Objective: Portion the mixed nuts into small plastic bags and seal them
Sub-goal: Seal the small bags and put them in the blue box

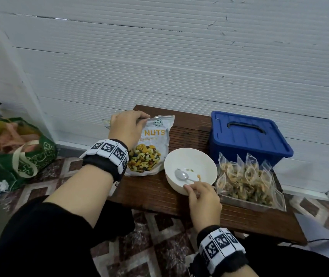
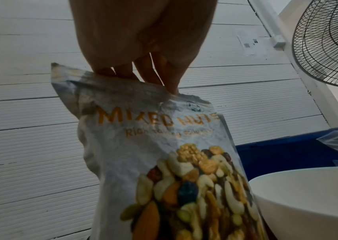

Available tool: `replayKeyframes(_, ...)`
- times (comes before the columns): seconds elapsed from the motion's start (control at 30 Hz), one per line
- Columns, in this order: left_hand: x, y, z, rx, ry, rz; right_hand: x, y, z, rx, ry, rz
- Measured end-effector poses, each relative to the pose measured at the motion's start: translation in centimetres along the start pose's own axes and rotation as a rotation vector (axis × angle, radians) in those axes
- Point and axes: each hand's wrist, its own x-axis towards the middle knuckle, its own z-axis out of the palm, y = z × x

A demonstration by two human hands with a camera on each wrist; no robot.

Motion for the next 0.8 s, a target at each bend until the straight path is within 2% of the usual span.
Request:
replayKeyframes(0.17, 0.2, -0.2, 0.2, 0.002, 0.013, 0.004, -0.7, 0.5, -0.1, 0.077, 0.177, 0.024)
replayKeyframes(0.33, 0.0, -0.3, 0.4, -0.003, 0.032, 0.012, -1.9, 0.3, 0.1, 0.189, 0.334, -0.053)
replayKeyframes(0.37, 0.0, -0.2, 0.4, 0.001, 0.035, 0.012, -2.2, 0.2, -0.1, 0.208, 0.323, -0.014)
replayKeyframes(0.5, -0.2, -0.1, 0.4, 0.007, 0.026, 0.003, -2.6, -0.6, -0.8, 0.318, 0.139, 0.350)
replayKeyframes(0.57, -0.2, 0.0, 0.3, 0.001, 0.024, 0.003, -2.2, -1.3, -0.8, 0.431, 0.093, 0.470)
replayKeyframes(0.8, -0.2, -0.2, 0.3, -0.018, 0.013, -0.003, -0.3, -1.9, 1.4, 0.844, 0.141, 0.653)
